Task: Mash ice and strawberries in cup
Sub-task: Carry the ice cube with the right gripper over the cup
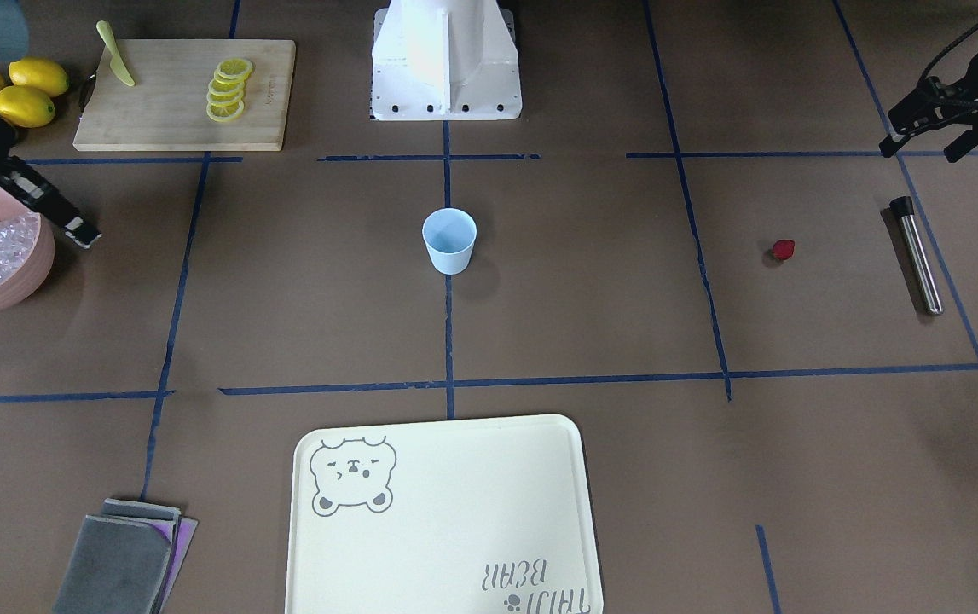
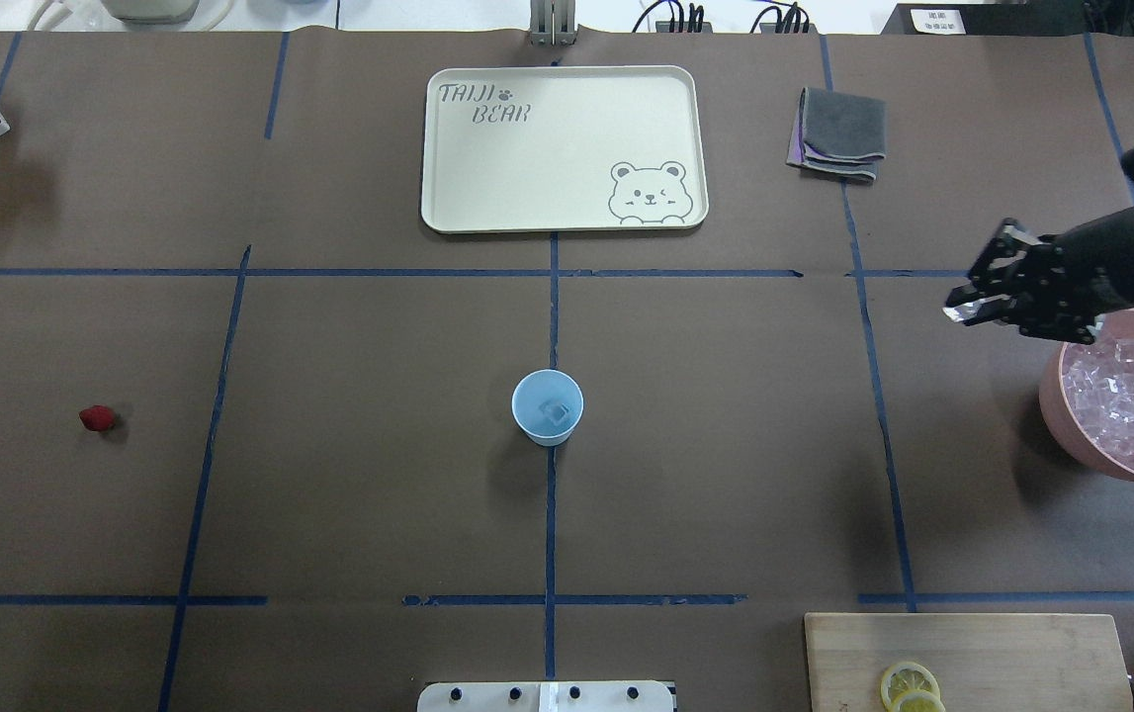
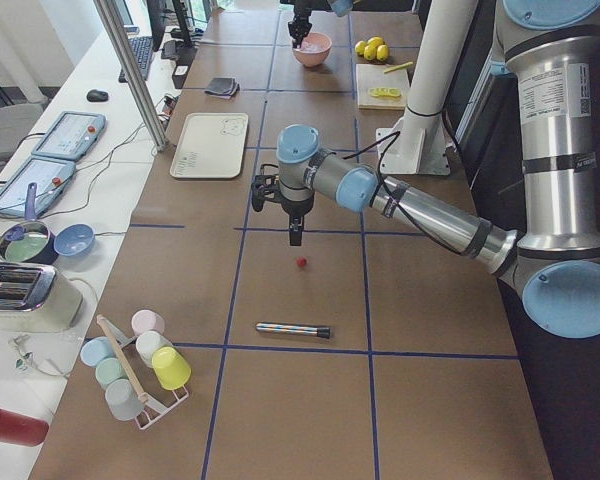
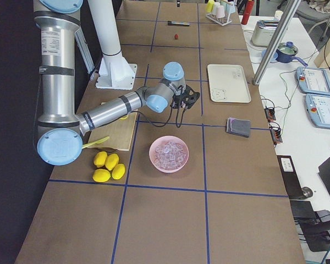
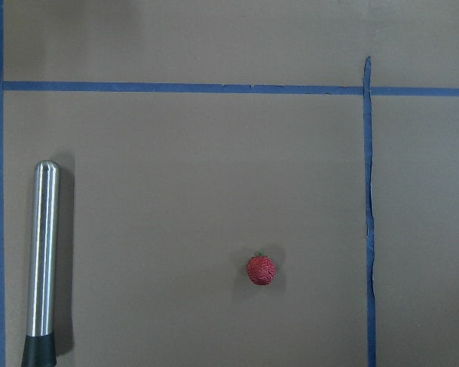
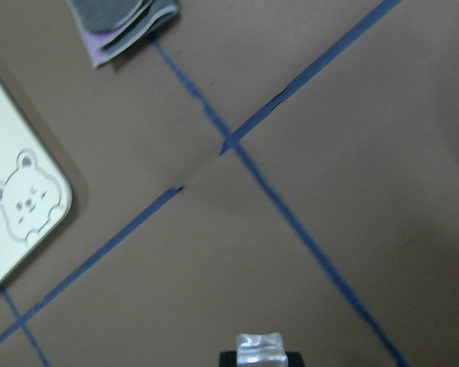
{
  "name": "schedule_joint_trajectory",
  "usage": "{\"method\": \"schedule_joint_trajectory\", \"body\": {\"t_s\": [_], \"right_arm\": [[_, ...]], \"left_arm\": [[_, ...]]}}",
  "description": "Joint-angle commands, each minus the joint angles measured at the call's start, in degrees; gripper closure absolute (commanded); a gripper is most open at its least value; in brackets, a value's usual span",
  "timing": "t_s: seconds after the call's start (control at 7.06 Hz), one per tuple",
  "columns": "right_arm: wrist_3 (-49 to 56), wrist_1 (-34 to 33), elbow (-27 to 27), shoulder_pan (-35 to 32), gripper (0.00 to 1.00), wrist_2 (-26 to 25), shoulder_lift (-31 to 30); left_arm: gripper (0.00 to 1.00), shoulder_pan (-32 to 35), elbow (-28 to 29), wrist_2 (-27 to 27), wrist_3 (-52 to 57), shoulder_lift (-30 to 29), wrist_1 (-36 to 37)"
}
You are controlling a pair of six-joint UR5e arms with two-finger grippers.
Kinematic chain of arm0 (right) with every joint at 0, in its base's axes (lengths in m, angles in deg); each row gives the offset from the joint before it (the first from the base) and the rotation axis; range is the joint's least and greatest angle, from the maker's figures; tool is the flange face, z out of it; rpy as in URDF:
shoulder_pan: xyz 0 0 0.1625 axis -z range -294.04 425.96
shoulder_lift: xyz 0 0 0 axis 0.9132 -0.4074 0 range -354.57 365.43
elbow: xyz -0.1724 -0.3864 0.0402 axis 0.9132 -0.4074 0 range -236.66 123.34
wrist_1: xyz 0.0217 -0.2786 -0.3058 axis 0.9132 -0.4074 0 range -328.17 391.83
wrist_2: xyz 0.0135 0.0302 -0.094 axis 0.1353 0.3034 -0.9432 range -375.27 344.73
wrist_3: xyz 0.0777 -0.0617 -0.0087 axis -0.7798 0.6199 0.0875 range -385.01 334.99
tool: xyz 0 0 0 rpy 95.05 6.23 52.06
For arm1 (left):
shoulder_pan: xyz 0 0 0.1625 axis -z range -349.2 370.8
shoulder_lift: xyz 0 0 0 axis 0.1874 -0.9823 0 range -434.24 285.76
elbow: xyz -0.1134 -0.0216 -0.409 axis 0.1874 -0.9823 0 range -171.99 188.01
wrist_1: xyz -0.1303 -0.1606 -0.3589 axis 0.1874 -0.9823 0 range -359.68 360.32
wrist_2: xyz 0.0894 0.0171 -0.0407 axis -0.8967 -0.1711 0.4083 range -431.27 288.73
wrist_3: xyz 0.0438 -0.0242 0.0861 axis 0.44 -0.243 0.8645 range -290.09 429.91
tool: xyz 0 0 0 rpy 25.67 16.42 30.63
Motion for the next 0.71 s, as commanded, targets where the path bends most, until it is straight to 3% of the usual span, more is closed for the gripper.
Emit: {"method": "schedule_joint_trajectory", "body": {"t_s": [0.0, 0.14, 0.28, 0.43, 0.57], "right_arm": [[-0.1, -16.2, 0.2, 9.8, 0.99, -0.9, 17.5], [-0.1, -20.8, 0.0, 13.2, 0.99, -2.7, 22.8], [-0.1, -21.1, -0.8, 18.2, 0.99, -8.2, 26.0], [-0.1, -21.1, -4.5, 22.5, 0.99, -14.8, 30.2], [-0.1, -21.2, -9.1, 24.9, 0.99, -16.3, 33.9]], "left_arm": [[0.0, -0.1, 0.0, -0.2, 0.0, 0.0, 0.0], [0.0, -0.1, 0.0, -0.3, 0.1, 0.0, -0.1], [0.0, -0.2, 0.2, -0.5, 0.1, -0.1, -0.1], [0.0, -0.2, 0.0, -0.5, 0.1, -0.1, -0.1], [0.0, -0.1, -0.1, -0.4, 0.0, -0.1, -0.1]]}}
